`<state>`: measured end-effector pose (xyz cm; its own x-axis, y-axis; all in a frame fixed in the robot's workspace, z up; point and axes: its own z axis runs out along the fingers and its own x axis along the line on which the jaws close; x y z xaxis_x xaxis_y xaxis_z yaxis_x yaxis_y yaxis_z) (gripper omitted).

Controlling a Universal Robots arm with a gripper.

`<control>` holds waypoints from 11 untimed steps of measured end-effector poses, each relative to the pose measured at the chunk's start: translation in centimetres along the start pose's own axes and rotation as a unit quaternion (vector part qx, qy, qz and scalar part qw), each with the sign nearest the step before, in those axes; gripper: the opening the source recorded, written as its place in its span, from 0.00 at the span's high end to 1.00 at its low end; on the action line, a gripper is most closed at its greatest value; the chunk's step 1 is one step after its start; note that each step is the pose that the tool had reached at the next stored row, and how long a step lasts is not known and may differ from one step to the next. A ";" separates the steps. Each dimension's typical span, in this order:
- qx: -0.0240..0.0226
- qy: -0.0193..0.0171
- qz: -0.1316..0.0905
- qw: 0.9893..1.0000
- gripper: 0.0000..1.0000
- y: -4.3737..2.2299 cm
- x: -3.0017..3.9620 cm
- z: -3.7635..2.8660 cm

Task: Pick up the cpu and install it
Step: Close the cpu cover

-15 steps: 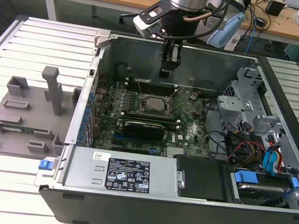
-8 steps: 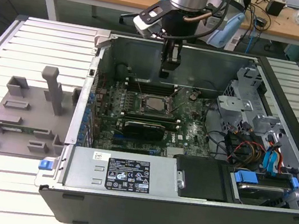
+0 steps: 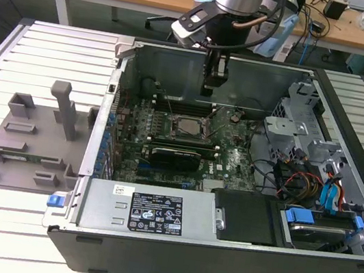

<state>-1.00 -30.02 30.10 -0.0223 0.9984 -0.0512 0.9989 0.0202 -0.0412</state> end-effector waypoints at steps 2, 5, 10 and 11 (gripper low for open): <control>0.000 0.000 0.000 1.000 0.89 0.48 -0.01 -0.02; 0.000 0.000 0.000 1.000 0.89 1.57 -0.03 -0.05; 0.000 0.000 0.000 1.000 0.89 2.90 -0.06 -0.11; 0.000 0.000 0.000 1.000 0.89 3.09 -0.07 -0.12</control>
<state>2.10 -30.01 30.09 -0.0223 0.9984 -0.0512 0.9989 0.0202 -0.0412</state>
